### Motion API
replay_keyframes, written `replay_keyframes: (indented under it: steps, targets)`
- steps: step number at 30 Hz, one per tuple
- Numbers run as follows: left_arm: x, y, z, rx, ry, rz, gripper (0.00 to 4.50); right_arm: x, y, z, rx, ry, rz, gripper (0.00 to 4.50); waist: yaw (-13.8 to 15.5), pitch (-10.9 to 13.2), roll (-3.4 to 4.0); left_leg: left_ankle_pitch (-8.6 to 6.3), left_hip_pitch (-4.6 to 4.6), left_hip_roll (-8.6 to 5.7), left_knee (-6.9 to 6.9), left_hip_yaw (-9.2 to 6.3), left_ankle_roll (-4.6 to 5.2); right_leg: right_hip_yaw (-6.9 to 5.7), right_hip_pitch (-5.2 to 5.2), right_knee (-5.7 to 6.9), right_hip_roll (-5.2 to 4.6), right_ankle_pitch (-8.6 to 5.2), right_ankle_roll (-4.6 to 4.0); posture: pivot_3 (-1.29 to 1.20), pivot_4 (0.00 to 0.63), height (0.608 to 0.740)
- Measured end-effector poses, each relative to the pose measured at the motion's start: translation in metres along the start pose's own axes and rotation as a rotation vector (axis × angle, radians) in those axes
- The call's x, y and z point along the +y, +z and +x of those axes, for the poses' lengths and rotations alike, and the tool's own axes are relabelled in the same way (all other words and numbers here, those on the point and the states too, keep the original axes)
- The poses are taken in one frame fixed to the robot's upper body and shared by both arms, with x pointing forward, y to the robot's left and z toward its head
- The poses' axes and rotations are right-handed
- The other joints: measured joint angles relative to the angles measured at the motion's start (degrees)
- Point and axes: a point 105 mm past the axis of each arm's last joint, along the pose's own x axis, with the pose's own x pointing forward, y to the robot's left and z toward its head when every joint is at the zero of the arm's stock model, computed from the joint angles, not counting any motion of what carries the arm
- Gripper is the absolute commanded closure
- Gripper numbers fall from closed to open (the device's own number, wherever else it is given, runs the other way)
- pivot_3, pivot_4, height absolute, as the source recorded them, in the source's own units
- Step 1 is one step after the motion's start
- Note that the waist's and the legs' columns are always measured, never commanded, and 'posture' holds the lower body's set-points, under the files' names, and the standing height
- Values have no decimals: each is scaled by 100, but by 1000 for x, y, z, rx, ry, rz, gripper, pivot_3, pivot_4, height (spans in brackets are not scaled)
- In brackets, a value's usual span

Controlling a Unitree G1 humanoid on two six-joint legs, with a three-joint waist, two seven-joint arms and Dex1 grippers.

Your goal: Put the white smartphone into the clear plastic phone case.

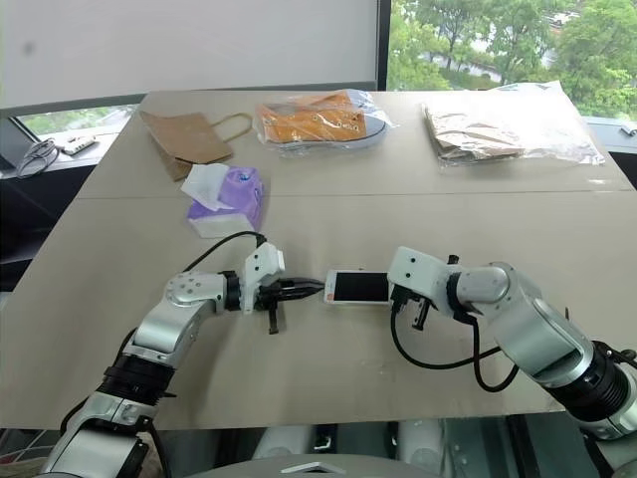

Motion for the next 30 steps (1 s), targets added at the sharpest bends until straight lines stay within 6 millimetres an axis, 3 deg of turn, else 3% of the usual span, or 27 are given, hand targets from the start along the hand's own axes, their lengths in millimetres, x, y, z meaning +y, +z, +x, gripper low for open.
replay_keyframes:
  steps: [15, 22, 30]
  targets:
    - [2, 1, -8, 24, 21, -56, 4500, -2, 3, 3, -34, 40, 30, 4490, -45, 1, 0, 0, 0, 9, 0, 0, -1, 5, -5, 3, 13, 2, -1, 0, 150, 740]
    - [0, 4, -19, 30, -12, -110, 4500, -10, -4, -18, -68, 33, 38, 4490, -16, 11, -4, 0, -14, 7, 0, 1, -1, 6, -11, -4, 13, 15, 14, 0, 150, 740]
    - [-1, 47, -9, -85, -72, -85, 4500, -12, -8, -28, -115, 12, 80, 4490, 11, 23, -20, 0, -17, 1, 3, 3, -1, 12, -10, -5, 11, 15, 17, 0, 150, 740]
